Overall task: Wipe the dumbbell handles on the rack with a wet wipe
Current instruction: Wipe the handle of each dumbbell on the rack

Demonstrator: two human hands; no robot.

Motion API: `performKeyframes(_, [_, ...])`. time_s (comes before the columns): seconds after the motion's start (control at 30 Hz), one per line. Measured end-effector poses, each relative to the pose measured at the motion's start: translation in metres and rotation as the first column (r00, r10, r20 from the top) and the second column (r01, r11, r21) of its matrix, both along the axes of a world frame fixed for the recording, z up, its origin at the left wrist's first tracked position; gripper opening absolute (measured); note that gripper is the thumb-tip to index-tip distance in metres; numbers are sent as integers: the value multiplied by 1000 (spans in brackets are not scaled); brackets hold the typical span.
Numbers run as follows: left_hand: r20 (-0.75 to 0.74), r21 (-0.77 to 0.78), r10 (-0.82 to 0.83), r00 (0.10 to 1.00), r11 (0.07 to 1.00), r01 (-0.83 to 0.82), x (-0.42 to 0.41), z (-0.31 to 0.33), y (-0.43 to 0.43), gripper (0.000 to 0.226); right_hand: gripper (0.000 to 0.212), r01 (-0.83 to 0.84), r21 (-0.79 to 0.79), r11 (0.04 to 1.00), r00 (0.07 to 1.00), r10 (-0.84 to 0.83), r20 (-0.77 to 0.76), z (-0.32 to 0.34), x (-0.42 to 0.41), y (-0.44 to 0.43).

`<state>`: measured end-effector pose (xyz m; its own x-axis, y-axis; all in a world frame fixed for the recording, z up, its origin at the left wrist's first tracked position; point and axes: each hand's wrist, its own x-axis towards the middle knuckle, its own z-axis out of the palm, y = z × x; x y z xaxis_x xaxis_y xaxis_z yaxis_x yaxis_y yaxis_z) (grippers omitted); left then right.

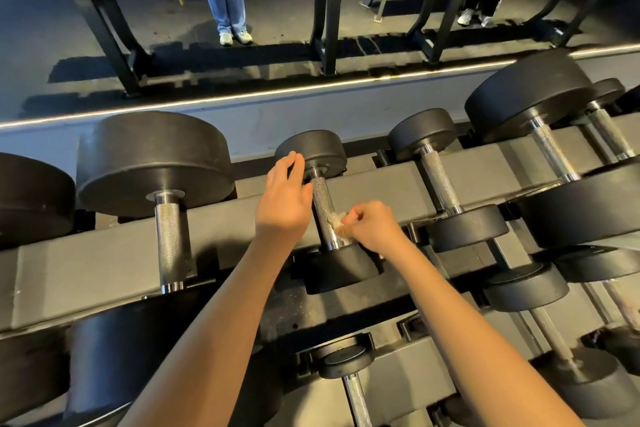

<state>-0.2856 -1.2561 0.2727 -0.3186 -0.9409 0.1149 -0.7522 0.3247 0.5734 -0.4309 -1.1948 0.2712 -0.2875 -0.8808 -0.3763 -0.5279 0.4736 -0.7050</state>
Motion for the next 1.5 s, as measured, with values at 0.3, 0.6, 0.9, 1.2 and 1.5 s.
performKeyframes(0.3, [-18, 21, 48, 999, 999, -48, -15, 1, 28, 47, 9, 166, -200, 966, 985, -170, -3, 18, -17, 26])
performKeyframes(0.6, [183, -18, -109, 977, 993, 115, -72, -14, 72, 41, 16, 261, -410, 874, 924, -349, -157, 14, -89, 61])
performKeyframes(0.9, [358, 95, -263, 896, 965, 245, -115, -17, 51, 48, 14, 173, -463, 869, 830, -382, -407, 14, -159, 48])
performKeyframes(1.2, [461, 201, -220, 860, 969, 140, -153, -38, 30, 56, 11, 157, -104, 982, 950, -180, -257, 4, -193, 16])
performKeyframes(1.5, [465, 164, -216, 859, 974, 156, -153, -45, 25, 52, 10, 125, -217, 968, 958, -174, -226, 1, -196, -19])
